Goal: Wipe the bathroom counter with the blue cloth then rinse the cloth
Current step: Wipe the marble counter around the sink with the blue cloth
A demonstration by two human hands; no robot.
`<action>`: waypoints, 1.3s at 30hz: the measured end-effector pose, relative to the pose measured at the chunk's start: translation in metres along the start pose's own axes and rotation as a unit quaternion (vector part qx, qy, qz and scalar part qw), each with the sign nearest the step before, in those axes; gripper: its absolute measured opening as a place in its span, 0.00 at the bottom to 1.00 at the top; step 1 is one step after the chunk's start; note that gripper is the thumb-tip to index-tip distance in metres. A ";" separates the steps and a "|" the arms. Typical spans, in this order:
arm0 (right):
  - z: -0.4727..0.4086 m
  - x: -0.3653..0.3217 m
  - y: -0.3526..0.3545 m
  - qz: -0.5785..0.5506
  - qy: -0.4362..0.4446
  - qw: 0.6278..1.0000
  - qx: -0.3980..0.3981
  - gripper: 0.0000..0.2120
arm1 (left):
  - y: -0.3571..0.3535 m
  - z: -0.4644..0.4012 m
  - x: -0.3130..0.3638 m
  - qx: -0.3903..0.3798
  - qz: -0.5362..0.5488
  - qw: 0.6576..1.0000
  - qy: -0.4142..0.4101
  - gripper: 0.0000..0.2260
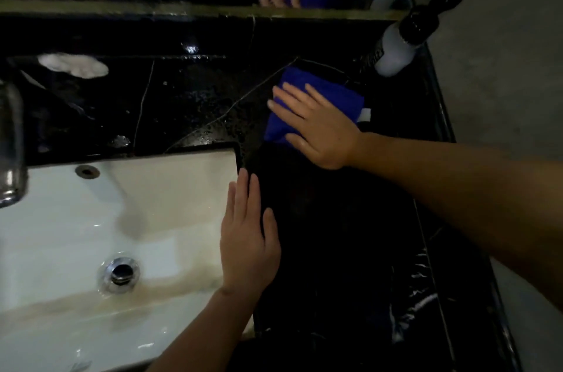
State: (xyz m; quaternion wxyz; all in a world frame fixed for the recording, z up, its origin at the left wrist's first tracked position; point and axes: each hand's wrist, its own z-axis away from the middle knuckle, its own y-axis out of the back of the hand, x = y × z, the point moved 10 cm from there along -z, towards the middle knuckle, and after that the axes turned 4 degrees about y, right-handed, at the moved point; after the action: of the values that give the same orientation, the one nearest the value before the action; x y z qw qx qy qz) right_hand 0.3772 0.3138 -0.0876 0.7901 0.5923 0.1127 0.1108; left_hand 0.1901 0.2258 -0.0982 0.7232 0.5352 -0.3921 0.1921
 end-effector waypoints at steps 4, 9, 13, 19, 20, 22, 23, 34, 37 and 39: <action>0.014 -0.015 0.008 -0.024 -0.104 0.993 0.044 0.29 | 0.005 0.000 0.001 0.002 0.031 0.999 0.021 0.26; 0.163 -0.138 -0.042 -0.094 -0.314 0.943 0.062 0.31 | 0.005 0.003 -0.001 -0.014 0.037 0.998 0.046 0.25; 0.256 -0.240 -0.081 -0.129 -0.370 0.920 0.018 0.29 | 0.003 0.005 0.001 -0.026 0.012 0.998 0.048 0.24; 0.212 -0.170 -0.066 -0.138 -0.450 0.881 0.048 0.30 | 0.002 0.003 -0.003 -0.015 0.039 0.998 0.046 0.25; 0.190 -0.143 -0.057 -0.131 -0.445 0.884 0.063 0.31 | 0.000 0.002 -0.004 -0.017 0.047 0.998 0.044 0.26; 0.142 -0.099 -0.038 -0.097 -0.398 0.909 0.081 0.31 | 0.001 0.001 -0.007 -0.013 0.055 0.997 0.044 0.26; 0.118 -0.079 -0.030 -0.079 -0.367 0.923 0.083 0.31 | 0.001 0.000 -0.007 -0.008 0.059 0.997 0.038 0.25; -0.039 -0.018 0.017 0.045 0.144 0.989 -0.002 0.29 | 0.007 0.002 -0.004 0.022 0.103 0.994 0.021 0.24; -0.041 -0.021 0.006 0.019 0.034 0.999 0.017 0.28 | 0.003 -0.007 -0.015 0.014 0.117 0.991 0.059 0.24; -0.005 -0.022 0.010 -0.050 -0.175 0.979 0.090 0.28 | 0.007 -0.002 -0.009 0.015 0.128 0.990 0.057 0.25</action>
State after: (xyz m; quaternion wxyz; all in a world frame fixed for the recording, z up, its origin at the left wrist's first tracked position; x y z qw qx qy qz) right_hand 0.3542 0.3145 -0.0785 0.7456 0.6648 0.0121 -0.0445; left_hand 0.1799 0.2313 -0.1008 0.7060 0.4794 -0.4124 0.3189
